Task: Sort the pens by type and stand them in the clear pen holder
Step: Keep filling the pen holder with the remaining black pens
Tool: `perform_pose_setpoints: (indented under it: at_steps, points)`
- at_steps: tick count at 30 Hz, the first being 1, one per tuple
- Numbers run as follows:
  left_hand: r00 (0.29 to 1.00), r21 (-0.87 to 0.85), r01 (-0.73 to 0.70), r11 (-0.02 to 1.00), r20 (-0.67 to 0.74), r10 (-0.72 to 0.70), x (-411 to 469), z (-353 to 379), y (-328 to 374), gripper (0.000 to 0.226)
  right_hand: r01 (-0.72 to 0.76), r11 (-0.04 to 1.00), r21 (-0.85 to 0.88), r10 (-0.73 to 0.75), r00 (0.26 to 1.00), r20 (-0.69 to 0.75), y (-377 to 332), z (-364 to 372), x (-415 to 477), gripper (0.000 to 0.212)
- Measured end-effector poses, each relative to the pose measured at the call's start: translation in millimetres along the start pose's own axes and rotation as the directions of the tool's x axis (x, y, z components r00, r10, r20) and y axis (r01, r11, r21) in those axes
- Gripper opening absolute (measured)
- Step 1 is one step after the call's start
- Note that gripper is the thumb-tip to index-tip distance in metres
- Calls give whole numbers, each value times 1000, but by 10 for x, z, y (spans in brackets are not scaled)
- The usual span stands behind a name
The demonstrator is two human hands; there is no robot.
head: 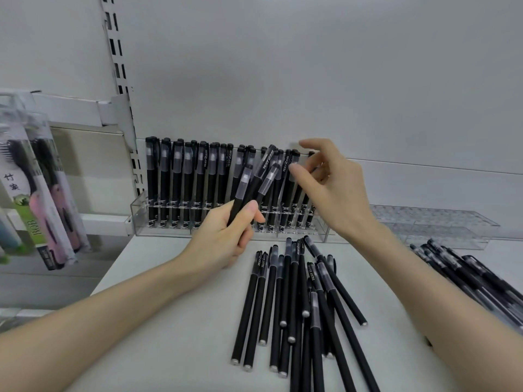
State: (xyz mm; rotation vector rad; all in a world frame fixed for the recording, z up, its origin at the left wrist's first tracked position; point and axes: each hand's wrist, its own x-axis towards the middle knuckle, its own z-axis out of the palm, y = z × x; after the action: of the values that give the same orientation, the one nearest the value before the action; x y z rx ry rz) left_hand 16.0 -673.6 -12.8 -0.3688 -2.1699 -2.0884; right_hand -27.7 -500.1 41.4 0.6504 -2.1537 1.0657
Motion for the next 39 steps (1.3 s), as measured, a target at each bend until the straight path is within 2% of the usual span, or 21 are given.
perform_pose_setpoints:
  at_steps: [3, 6, 10, 13, 15, 17, 20, 28, 34, 39]
  points:
    - [999, -5, -10, 1000, 47, 10, -16, 22, 5, 33, -148, 936, 319, 99, 982, 163, -109, -13, -76, 23]
    - [996, -7, -12, 1000, 87, 12, -40, 28, 13, 32, -209, 872, 443, 111, 965, 236, -123, 24, -118, 25]
    - [996, 28, -19, 999, 91, 16, -48, 46, 13, 30, -242, 805, 542, 148, 966, 212, -157, 15, -138, 22]
    - [999, 41, -39, 998, 28, 37, -20, 28, 12, 31, -180, 812, 555, 190, 981, 39, -198, -116, -66, 24]
    - [998, 62, -60, 996, -22, 62, -9, -2, 20, 29, -102, 846, 523, 201, 970, -136, -175, -231, -11, 24]
    - [997, 82, -59, 995, -52, 63, -11, -17, 27, 27, -43, 909, 414, 162, 952, -259, -114, -302, 7, 22]
    - [999, 68, -24, 997, -32, 26, -27, 4, 31, 27, -11, 966, 258, 93, 947, -307, -16, -299, -5, 23]
    - [1000, 92, -21, 996, 22, 19, -34, 39, 33, 31, 73, 994, 79, -51, 967, -250, 85, -162, -11, 22]
    - [1000, 106, -25, 994, 13, 24, -36, 40, 32, 31, 26, 999, 29, -22, 991, -129, 133, -64, 23, 21]
    - [1000, 103, -12, 995, 13, 10, -35, 38, 27, 31, -5, 999, 49, 10, 994, -109, 119, -61, 60, 21]
